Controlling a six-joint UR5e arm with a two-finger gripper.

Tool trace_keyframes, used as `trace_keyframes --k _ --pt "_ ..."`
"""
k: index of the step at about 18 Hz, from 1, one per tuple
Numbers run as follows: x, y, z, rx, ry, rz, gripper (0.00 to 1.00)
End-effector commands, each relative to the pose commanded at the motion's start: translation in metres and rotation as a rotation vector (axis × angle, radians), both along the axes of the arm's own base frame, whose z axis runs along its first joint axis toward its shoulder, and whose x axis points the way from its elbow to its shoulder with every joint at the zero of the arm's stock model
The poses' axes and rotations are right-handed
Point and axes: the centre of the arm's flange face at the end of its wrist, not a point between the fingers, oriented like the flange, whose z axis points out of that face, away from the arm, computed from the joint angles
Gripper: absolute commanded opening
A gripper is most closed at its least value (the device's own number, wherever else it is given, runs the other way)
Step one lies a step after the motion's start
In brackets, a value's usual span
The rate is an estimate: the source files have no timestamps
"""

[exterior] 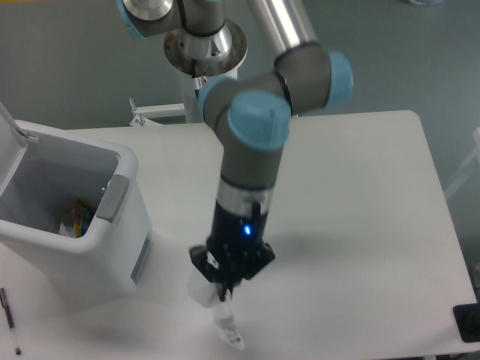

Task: Place the trash in the trash can
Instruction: 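Lift the plastic bag and carry it toward the trash bin, then lower the bag into the bin and open the gripper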

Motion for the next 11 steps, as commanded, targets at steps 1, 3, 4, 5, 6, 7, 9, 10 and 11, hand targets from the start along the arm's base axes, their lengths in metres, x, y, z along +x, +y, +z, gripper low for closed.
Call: trace_keyframes --k 1,3,4,5,6,7,9,10,11 --pt "0.005 -0.003 0.015 0.037 -0.011 -0.015 0.13" --pt "0.014 -0.005 0.031 0.088 -0.039 -0.045 0.13" --pt "0.017 -0.005 0.034 0.104 -0.053 -0.055 0.13" --pt "0.021 -0.004 0.036 0.117 -0.067 -0.071 0.13" --pt "0.024 -0.003 0.037 0.129 -0.080 -0.085 0.13" --pt "0.029 -0.005 0.044 0.143 -0.081 -0.096 0.13" --pt "0.040 -0.008 0.055 0.167 -0.086 -0.117 0.15" --pt "0.046 -0.011 0.059 0.176 -0.089 -0.127 0.15" --pt "0.051 -0.014 0.063 0.185 -0.092 -0.137 0.15"
